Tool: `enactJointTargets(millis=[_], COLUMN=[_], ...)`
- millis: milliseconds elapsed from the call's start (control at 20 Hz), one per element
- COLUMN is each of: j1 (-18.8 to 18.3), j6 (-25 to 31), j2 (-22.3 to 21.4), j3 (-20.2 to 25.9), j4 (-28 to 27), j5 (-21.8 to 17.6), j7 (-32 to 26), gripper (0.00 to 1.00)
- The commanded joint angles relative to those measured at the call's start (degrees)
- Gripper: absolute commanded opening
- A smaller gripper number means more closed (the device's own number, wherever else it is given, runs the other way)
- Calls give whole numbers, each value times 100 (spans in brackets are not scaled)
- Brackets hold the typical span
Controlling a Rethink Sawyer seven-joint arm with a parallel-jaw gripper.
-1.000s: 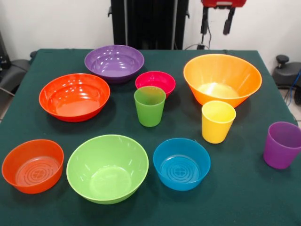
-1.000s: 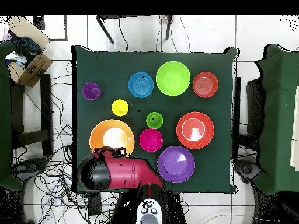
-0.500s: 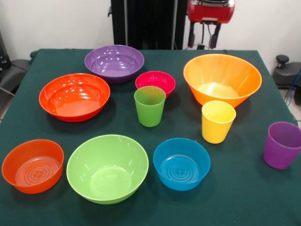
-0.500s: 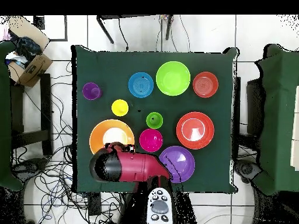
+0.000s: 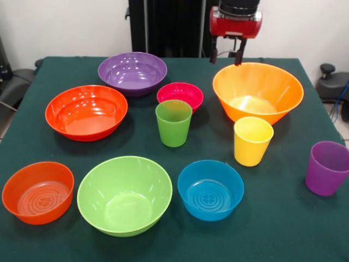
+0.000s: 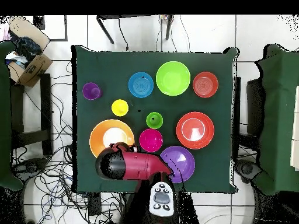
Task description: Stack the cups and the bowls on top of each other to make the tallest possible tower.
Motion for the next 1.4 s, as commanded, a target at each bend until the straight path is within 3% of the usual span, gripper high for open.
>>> enactJointTargets(millis=[50, 600, 1400], j1=[214, 265, 139], j6=[-757, -1061, -1210], j2=[740, 936, 1092], j3=[204, 347, 435], j4=[-330, -269, -305], j5=[-62, 142, 99], j7=[970, 1056, 1028], gripper=[100, 100, 100])
